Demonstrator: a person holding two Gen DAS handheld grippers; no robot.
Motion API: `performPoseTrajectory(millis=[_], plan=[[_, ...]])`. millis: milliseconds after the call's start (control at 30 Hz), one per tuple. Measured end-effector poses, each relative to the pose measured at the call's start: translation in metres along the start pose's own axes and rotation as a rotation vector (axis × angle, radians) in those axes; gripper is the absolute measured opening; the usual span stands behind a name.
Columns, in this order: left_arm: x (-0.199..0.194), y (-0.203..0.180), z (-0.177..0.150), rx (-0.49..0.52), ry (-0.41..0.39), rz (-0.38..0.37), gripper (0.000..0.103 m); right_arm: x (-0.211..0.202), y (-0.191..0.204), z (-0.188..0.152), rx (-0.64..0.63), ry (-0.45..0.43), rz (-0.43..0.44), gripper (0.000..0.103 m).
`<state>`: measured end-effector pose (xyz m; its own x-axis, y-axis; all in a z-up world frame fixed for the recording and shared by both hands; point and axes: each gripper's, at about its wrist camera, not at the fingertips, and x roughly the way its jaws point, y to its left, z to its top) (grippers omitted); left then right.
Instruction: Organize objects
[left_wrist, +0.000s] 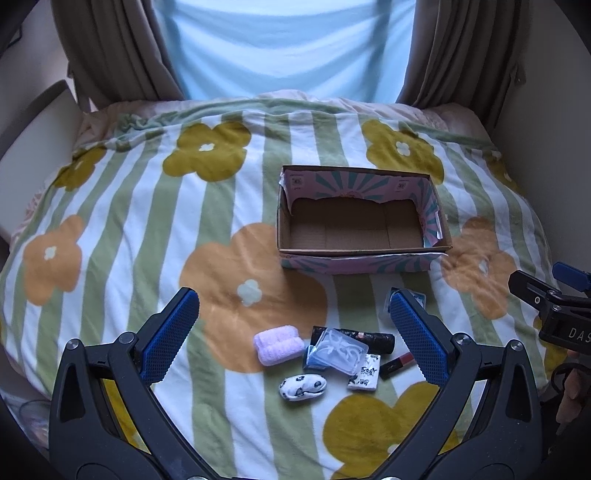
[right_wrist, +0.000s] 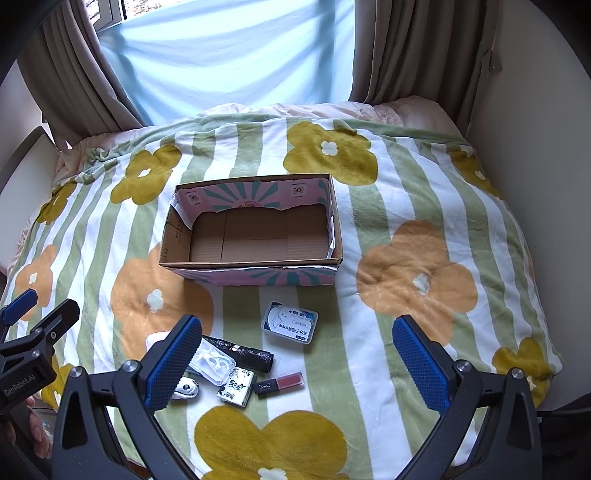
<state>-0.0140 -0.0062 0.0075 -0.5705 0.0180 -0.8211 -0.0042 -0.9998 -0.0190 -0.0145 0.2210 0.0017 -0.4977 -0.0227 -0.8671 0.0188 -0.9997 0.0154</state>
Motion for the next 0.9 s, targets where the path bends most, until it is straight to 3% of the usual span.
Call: performPoseTrajectory(millis=[900], plan=[[0.0017,0.0036,0.0006,-0.008,-0.001,-0.005,0.102,-0.0021,-0.0019,-0.0004,-0.003,-0.002,0.003,0.102]])
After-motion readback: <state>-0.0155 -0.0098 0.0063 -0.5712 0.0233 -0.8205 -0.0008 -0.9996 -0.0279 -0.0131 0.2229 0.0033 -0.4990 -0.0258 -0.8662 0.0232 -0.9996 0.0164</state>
